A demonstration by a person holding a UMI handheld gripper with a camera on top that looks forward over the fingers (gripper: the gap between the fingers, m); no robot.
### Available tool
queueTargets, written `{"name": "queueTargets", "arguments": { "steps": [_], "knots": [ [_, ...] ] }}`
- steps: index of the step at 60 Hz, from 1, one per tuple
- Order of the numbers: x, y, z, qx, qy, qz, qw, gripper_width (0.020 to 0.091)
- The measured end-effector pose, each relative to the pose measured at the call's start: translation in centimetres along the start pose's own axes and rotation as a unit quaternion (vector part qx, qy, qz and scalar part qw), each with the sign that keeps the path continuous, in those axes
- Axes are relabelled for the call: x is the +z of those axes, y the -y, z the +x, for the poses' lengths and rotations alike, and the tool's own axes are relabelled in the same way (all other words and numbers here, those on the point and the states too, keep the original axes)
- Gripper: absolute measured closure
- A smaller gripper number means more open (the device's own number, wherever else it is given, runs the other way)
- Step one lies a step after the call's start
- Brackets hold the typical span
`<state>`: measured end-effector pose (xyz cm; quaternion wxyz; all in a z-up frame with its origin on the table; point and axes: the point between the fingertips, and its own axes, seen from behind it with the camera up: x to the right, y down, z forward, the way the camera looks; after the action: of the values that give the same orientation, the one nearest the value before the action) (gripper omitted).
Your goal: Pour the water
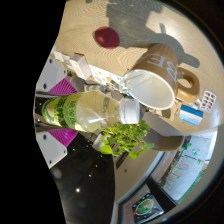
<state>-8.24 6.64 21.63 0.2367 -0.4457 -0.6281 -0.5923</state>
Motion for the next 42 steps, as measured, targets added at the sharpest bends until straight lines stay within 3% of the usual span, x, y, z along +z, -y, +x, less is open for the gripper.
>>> {"name": "queueTargets", "arguments": {
  "steps": [19,30,42],
  "knots": [
    [-2.5,-2.8,0.9,0.363,0.071,0.075,0.926,0.0702],
    [-2.0,-2.8,-1.8,0.587,0.14,0.111,0.79,0.0704],
    [-0.5,0.7,-6.9,0.737,0.214,0.131,0.627,0.0702]
  ]
}}
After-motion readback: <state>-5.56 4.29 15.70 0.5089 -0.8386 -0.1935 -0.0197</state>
